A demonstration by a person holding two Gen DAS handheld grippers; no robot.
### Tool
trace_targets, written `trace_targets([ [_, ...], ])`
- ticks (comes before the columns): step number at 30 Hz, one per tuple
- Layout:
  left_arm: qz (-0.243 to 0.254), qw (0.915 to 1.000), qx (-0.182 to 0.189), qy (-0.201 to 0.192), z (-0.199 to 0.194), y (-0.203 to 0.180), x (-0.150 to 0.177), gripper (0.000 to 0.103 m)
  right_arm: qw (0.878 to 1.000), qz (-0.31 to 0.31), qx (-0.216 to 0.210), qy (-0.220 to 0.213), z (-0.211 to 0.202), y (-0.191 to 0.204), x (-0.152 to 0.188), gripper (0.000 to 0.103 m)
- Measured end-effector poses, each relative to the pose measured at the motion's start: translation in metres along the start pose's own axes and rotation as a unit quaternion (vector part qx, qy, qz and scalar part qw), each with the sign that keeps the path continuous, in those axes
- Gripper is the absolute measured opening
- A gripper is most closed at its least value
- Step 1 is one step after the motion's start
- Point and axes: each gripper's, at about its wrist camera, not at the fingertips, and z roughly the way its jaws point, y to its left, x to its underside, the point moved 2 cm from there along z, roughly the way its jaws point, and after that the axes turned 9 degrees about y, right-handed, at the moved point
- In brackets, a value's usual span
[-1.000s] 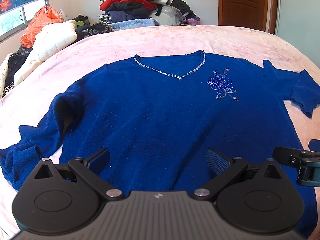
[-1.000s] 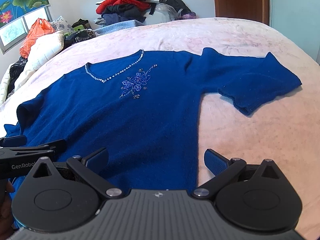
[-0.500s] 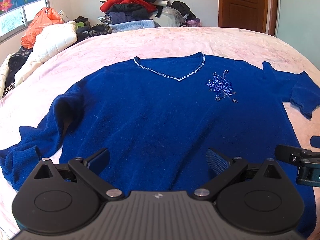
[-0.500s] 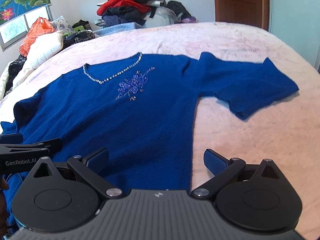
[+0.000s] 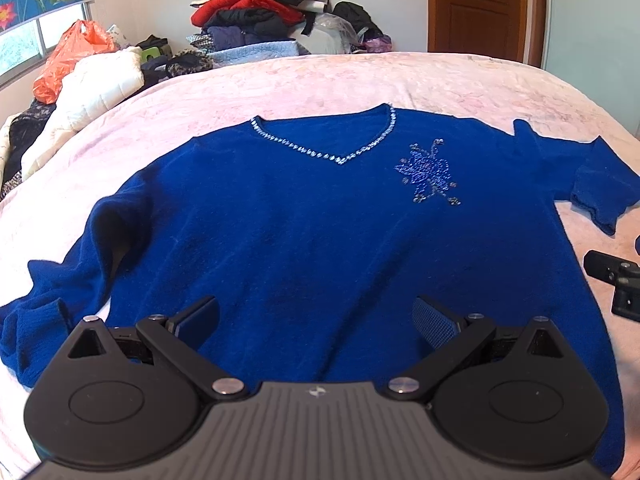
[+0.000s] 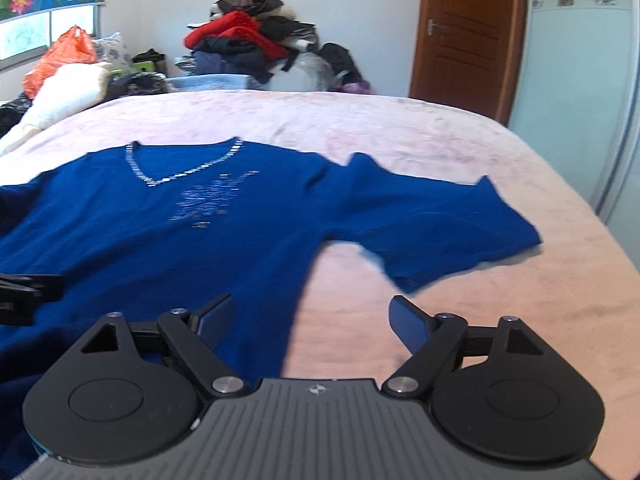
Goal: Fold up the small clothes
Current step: 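Move the right gripper toward the sweater sleeve cuff, then close the right gripper on the blue sweater sleeve cuff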
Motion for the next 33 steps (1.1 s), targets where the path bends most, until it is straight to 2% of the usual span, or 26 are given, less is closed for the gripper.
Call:
trace_targets([
  [5, 0.005, 1.0, 0.001, -0.003, 0.002, -0.009, -0.008, 0.103, 1.0, 0.015, -0.005, 0.007, 0.008, -0.012, 0.0, 0.074],
  [13, 0.013, 0.9999, -0.004, 0.002, 0.009, -0.019, -0.019, 0.103, 1.0, -0.007, -0.024, 0.007, 0.009, -0.001, -0.003, 0.073],
  [18, 0.017, 0.9998, -0.011, 0.004, 0.012, -0.02, -0.02, 0.103, 1.0, -0.019, 0.019, 0.0, 0.018, -0.012, -0.008, 0.073],
  [25, 0.014, 0.9996, -0.022, 0.012, 0.017, -0.017, -0.02, 0.103, 0.999, -0.008, 0.05, 0.0, 0.032, -0.037, -0.015, 0.073],
  [33, 0.022, 0.9992, -0.026, 0.018, 0.022, -0.02, -0.021, 0.103, 0.996, -0.022, 0.085, 0.006, 0.051, -0.047, -0.02, 0.065],
])
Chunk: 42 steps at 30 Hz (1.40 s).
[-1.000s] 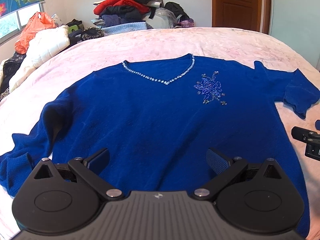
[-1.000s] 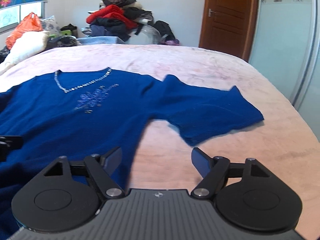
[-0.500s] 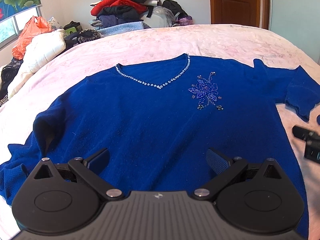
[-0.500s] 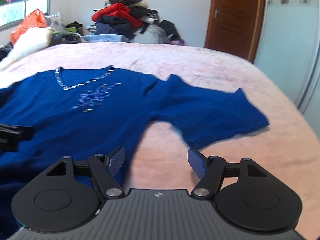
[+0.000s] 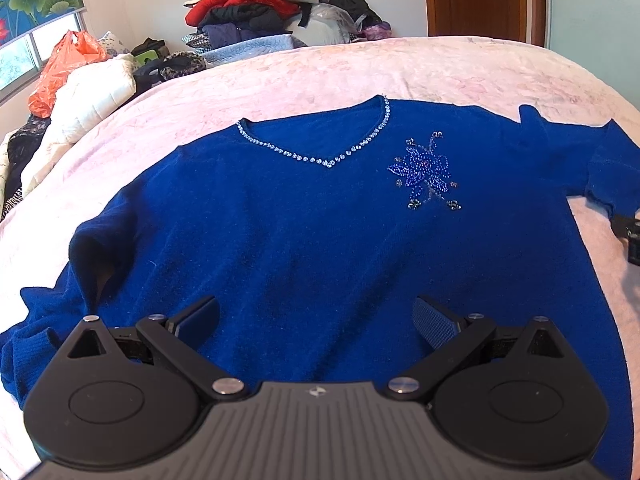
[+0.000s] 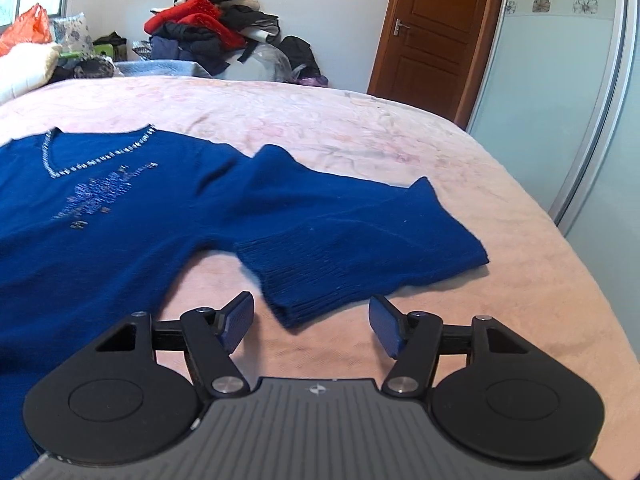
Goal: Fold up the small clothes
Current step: 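Close the right gripper on the blue sweater sleeve cuff, then lift the sleeve with the right gripper and carry it across the sweater body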
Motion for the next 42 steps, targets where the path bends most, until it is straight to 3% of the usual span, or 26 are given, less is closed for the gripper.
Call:
trace_targets([
  [4, 0.004, 1.0, 0.001, 0.006, 0.004, -0.002, -0.001, 0.103, 1.0, -0.016, 0.0, 0.002, 0.011, 0.003, -0.005, 0.063],
  [10, 0.01, 0.9999, -0.003, 0.012, 0.009, -0.003, -0.001, 0.103, 1.0, -0.017, -0.014, 0.002, 0.017, 0.006, -0.013, 0.051],
  [13, 0.004, 0.9999, -0.003, 0.016, 0.012, -0.001, -0.002, 0.103, 0.999, -0.033, -0.033, -0.001, 0.011, 0.016, -0.011, 0.05],
  [17, 0.004, 0.9998, -0.002, 0.018, 0.013, 0.0, -0.002, 0.103, 0.999, -0.034, -0.017, -0.01, 0.017, 0.014, -0.011, 0.051],
  [18, 0.004, 0.9998, -0.004, 0.017, 0.012, 0.0, -0.002, 0.103, 0.999, -0.023, -0.024, -0.008, 0.018, 0.01, -0.012, 0.033],
  [20, 0.001, 0.9998, -0.004, 0.017, 0.012, 0.002, -0.002, 0.103, 1.0, -0.012, -0.024, -0.006, 0.018, 0.004, -0.013, 0.012],
  [25, -0.003, 0.9998, -0.004, 0.019, 0.015, 0.004, -0.004, 0.103, 0.998, 0.017, -0.049, -0.024, 0.005, -0.011, -0.009, 0.01],
  [28, -0.004, 0.9999, -0.008, 0.015, 0.014, 0.006, -0.006, 0.103, 0.994, 0.057, -0.089, -0.02, -0.001, -0.026, -0.014, 0.01],
  [34, -0.016, 0.9997, -0.017, 0.011, 0.014, 0.015, -0.008, 0.103, 0.971, 0.148, -0.185, -0.02, -0.008, -0.055, -0.03, 0.01],
  [38, -0.026, 0.9994, -0.021, 0.011, 0.015, 0.021, -0.01, 0.103, 0.958, 0.174, -0.227, -0.018, -0.01, -0.058, -0.036, 0.011],
  [42, -0.028, 0.9994, -0.02, 0.006, 0.014, 0.023, -0.013, 0.103, 0.952, 0.179, -0.247, -0.014, -0.01, -0.053, -0.038, 0.011],
])
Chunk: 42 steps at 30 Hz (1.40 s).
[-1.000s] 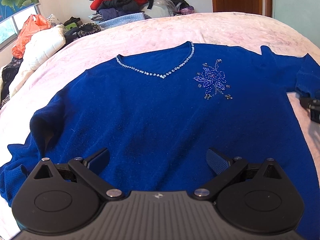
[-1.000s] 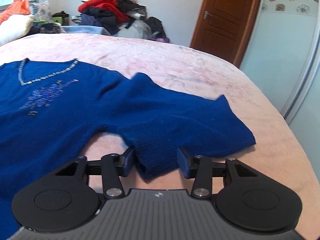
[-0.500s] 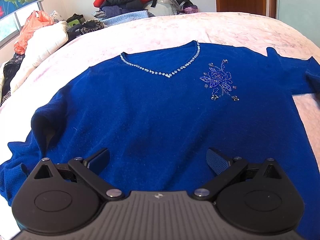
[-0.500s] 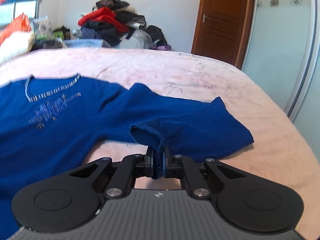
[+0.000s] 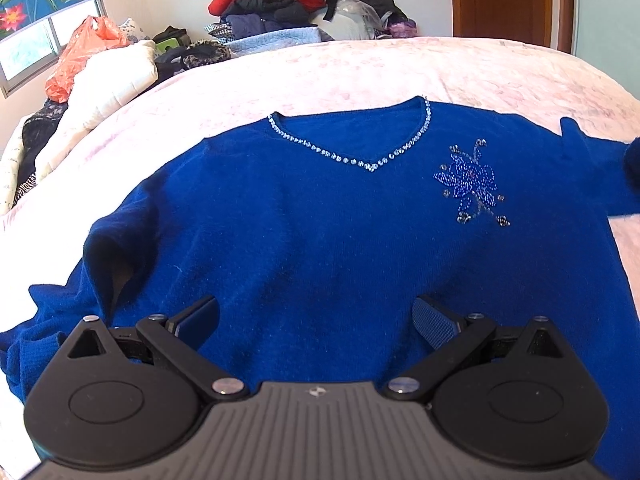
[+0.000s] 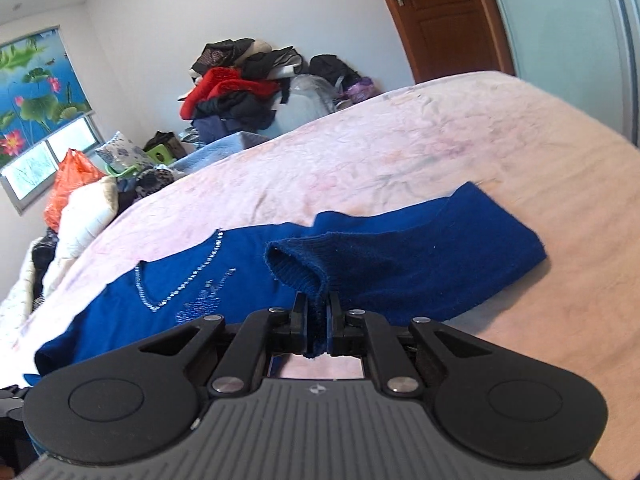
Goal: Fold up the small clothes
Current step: 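Lift the sleeve with the right gripper and carry it across the sweater body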
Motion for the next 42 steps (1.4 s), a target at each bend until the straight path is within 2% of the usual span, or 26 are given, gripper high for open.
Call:
trace_targets([
  [7, 0.007, 0.9993, 0.02, -0.032, -0.004, -0.006, -0.013, 0.103, 1.0, 0.0, 0.014, 0.0, 0.005, 0.001, 0.003, 0.011],
  [11, 0.025, 0.998, 0.014, -0.057, -0.006, -0.016, -0.024, 0.103, 1.0, 0.004, 0.025, -0.002, 0.005, 0.001, 0.001, 0.011],
  [13, 0.033, 0.9978, 0.014, -0.055, -0.004, -0.022, -0.031, 0.103, 1.0, 0.004, 0.031, -0.001, 0.006, 0.004, 0.0, 0.011],
  [18, 0.054, 0.9971, 0.04, -0.036, 0.001, -0.04, -0.042, 0.103, 0.999, -0.004, 0.042, 0.01, 0.013, 0.014, 0.0, 0.011],
  [25, 0.084, 0.9931, 0.046, -0.067, -0.009, -0.059, -0.044, 0.103, 0.999, -0.011, 0.044, 0.019, 0.014, 0.025, 0.001, 0.011],
  [42, 0.052, 0.996, 0.053, -0.05, 0.0, -0.037, -0.043, 0.103, 1.0, -0.007, 0.026, 0.003, 0.0, 0.041, -0.011, 0.011],
])
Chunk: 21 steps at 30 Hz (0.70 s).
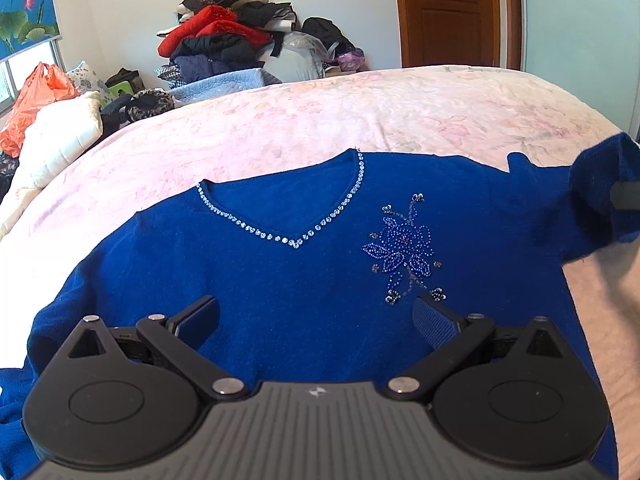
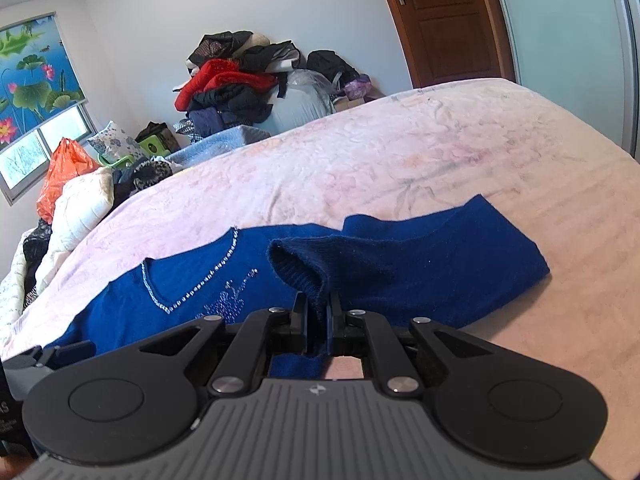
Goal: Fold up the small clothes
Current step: 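Lift the sleeve with the right gripper and carry it across the sweater body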
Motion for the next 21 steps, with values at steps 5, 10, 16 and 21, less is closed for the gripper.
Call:
trace_targets([
  [5, -0.003, 1.0, -0.001, -0.003, -0.001, 0.003, 0.0, 0.103, 1.0, -0.002, -0.003, -0.001, 0.0, 0.005, -0.003, 0.011],
  [10, -0.01, 0.9999, -0.002, 0.0, 0.002, 0.008, 0.001, 0.103, 1.0, -0.003, -0.018, 0.001, 0.001, 0.013, -0.006, 0.011],
  [16, -0.013, 0.9999, -0.003, -0.001, 0.0, 0.014, 0.001, 0.103, 0.999, -0.017, -0.032, 0.0, 0.002, 0.028, -0.011, 0.011],
  [21, -0.034, 0.9992, -0.017, -0.007, -0.006, 0.032, 0.006, 0.103, 0.998, -0.03, -0.051, 0.007, 0.012, 0.041, -0.012, 0.011],
])
